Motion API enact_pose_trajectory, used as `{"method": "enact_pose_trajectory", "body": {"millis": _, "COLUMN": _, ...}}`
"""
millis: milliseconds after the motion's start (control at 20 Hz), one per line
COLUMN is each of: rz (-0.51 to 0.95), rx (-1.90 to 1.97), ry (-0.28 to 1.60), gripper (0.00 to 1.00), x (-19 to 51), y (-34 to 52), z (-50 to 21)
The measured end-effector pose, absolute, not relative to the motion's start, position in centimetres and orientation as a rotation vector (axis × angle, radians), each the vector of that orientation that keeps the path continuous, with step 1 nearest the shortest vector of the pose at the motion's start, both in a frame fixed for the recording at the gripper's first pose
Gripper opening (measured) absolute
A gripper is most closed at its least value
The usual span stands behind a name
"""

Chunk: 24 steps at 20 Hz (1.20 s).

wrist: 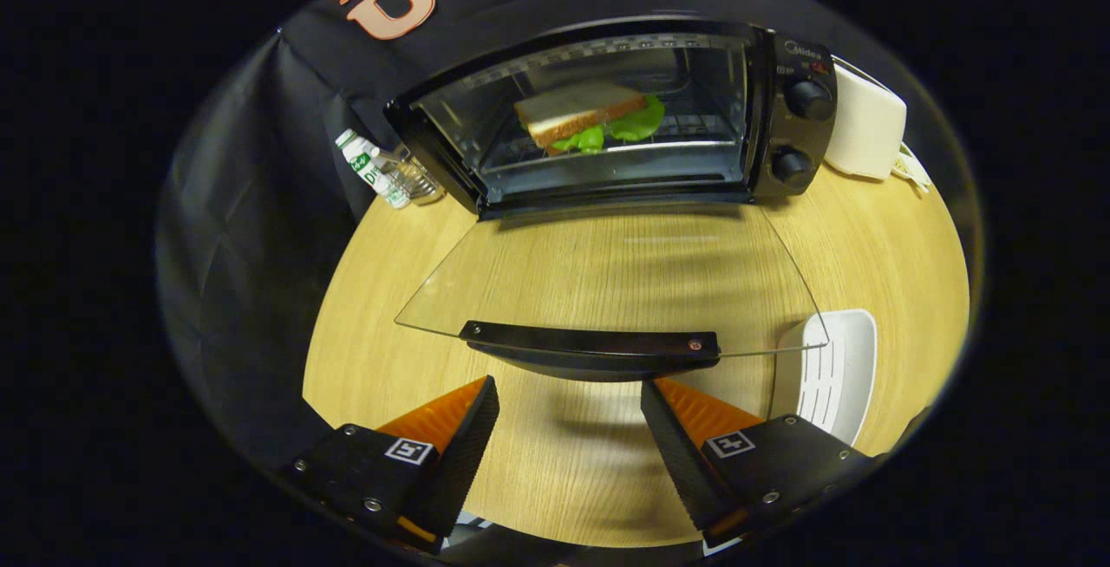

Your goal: Open the toaster oven, put the food inside, and close the toaster oven door.

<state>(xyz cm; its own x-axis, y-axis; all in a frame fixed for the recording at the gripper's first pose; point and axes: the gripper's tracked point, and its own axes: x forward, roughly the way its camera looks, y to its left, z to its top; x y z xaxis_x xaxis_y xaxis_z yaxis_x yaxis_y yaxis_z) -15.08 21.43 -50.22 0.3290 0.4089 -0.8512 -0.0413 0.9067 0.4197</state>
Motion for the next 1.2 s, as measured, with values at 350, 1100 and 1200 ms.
{"method": "enact_pose_trajectory", "body": {"millis": 350, "rz": 0.274, "rx": 0.328, "ry": 1.020, "gripper": 0.98, "x": -7.5, "y": 19.2, "z": -45.9}}
{"method": "enact_pose_trajectory", "body": {"millis": 1100, "rz": 0.267, "rx": 0.363, "ry": 0.483, "gripper": 0.98, "x": 3.7, "y": 13.6, "z": -22.9}}
{"method": "enact_pose_trajectory", "body": {"millis": 1200, "rz": 0.263, "rx": 0.317, "ry": 0.396, "gripper": 0.98, "x": 4.2, "y": 12.3, "z": -19.1}}
